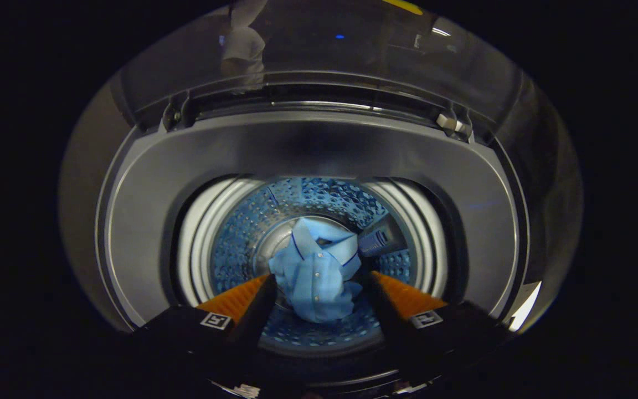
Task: Put the clothes into the washing machine and then close the washing machine lid.
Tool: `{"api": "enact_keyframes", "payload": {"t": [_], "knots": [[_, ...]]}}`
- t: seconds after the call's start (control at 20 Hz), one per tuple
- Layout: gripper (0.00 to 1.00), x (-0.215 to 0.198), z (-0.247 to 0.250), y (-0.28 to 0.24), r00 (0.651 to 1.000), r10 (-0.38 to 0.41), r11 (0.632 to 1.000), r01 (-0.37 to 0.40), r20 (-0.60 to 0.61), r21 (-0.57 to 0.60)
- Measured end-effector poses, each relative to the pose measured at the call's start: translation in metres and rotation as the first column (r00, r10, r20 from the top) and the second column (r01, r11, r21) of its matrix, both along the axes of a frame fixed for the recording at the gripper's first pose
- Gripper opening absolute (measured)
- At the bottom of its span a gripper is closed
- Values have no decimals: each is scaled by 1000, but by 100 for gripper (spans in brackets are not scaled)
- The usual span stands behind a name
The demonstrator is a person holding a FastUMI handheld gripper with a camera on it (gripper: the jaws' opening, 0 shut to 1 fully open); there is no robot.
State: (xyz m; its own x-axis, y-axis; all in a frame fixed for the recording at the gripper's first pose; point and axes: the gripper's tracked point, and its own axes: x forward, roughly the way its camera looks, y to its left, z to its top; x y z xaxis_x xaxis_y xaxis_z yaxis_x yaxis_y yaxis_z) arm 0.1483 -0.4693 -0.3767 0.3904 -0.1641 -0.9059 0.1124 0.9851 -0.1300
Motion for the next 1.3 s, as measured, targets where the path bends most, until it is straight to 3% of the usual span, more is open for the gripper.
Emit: {"api": "enact_keyframes", "payload": {"t": [0.1, 0.4, 0.7, 1.0, 1.3], "knots": [[100, -10, 8, 2, 1000, 2, 1000, -2, -7, 1], [100, -14, 12, 5, 1000, 25, 1000, -25, -3, -8], [100, -2, 68, 2, 991, 17, 1000, -14, 135, -27], [99, 30, 163, 0, 940, 16, 999, 2, 342, -54], [99, 65, 246, 4, 885, 47, 995, -1, 462, -100]]}}
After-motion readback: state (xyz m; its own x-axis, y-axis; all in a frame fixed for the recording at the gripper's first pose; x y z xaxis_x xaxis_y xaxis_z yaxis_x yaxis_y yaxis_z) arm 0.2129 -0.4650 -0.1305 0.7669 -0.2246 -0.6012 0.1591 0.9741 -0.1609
